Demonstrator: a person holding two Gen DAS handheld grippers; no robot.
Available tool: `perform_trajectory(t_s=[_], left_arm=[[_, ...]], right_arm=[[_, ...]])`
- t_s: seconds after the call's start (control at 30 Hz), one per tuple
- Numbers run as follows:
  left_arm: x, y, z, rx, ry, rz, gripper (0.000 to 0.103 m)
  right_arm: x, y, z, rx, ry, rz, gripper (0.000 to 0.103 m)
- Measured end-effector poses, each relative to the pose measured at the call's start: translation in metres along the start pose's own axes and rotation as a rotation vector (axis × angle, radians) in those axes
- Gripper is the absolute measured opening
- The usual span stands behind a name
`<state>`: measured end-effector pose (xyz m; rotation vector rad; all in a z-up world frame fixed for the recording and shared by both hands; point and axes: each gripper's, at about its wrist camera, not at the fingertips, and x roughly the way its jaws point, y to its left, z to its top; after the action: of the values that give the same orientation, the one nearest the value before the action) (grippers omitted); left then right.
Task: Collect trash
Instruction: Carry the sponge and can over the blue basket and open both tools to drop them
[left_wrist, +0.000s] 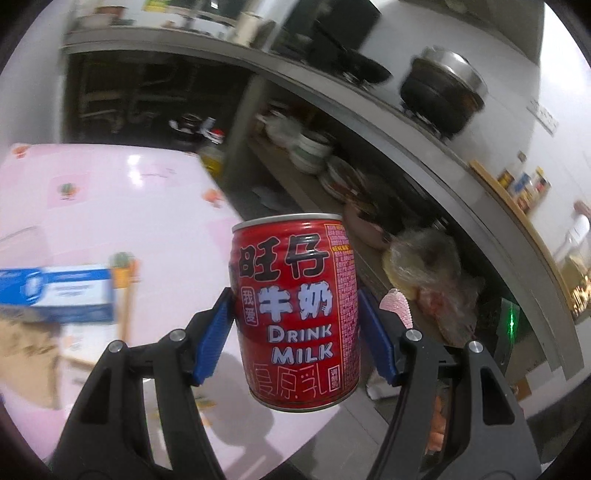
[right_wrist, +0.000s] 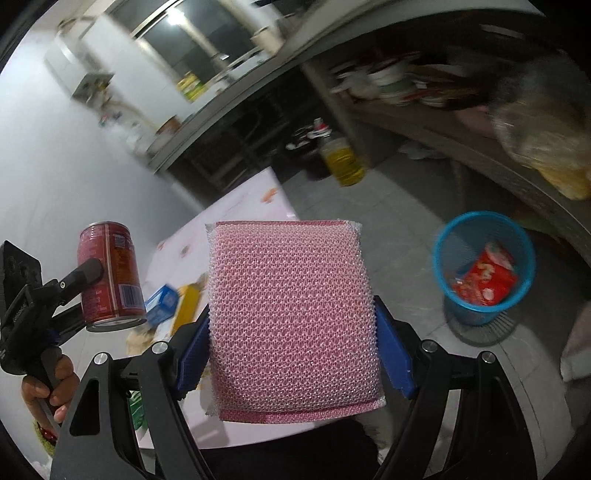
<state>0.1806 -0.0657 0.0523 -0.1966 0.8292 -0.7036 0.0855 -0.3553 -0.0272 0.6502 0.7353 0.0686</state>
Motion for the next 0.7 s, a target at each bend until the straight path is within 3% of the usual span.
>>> perform_trajectory(t_s=[0.23, 0.4, 0.7], left_arm=[[0.088, -0.061, 0.009, 0.088, 0.14, -0.062, 0.063], [0.165, -0.088, 0.014, 0.077, 0.288, -0.09, 0.063], [0.323, -0.115, -0.004, 0.075, 0.528, -0.006, 0.063]], right_arm=[[-0.016, -0.075, 0.0, 0.154, -0.039, -0.077, 0.077], [-0.015, -0.152, 0.0, 0.362, -0.056, -0.059, 0.077], [0.046, -0.274, -0.001, 0.687, -0.008, -0.014, 0.077]])
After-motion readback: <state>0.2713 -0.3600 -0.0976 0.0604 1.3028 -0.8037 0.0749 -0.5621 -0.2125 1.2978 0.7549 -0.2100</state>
